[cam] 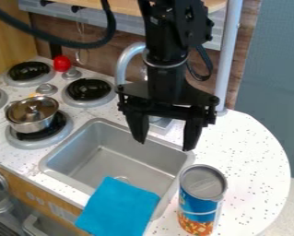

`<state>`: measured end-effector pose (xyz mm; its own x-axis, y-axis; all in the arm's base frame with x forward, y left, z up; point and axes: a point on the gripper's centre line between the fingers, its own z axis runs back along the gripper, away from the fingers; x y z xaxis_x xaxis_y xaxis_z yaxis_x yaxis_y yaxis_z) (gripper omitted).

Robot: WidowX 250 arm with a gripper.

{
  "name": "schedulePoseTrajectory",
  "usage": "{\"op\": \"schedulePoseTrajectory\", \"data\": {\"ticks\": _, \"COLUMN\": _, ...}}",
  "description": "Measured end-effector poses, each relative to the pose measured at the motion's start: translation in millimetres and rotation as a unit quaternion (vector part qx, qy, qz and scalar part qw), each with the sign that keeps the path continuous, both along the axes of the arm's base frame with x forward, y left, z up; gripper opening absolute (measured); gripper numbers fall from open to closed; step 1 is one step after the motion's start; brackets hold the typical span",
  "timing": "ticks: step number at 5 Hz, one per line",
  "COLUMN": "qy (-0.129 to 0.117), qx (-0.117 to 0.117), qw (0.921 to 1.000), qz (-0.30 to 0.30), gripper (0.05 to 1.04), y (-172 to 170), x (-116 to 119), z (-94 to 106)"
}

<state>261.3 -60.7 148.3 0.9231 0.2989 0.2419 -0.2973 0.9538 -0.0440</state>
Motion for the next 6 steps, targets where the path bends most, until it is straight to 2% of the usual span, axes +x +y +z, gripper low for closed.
{"op": "schedulePoseTrajectory", "data": {"ticks": 1, "qy": 0.012, "qx": 0.004, "qw": 0.9999, "qz": -0.001, "gripper": 1.001, "y": -0.4, "x": -1.7, "z": -7.4}}
{"op": "schedulePoseTrajectory", "data": {"ticks": 2, "qy": 0.024, "qx": 0.006, "qw": 0.9995, "qz": -0.017, "gripper": 1.001, "y": -10.5, "x": -0.7, "z": -23.1}}
{"op": "schedulePoseTrajectory", "data": {"ticks": 4, "qy": 0.022, "qx": 0.026, "qw": 0.9982, "qz": -0.049, "gripper": 1.001, "y": -20.7, "x": 2.6, "z": -47.7}}
{"op": "schedulePoseTrajectory", "data": {"ticks": 6, "qy": 0.023, "qx": 0.029, "qw": 0.9937, "qz": -0.106, "gripper": 1.001, "y": -22.6, "x": -11.8, "z": -72.2}}
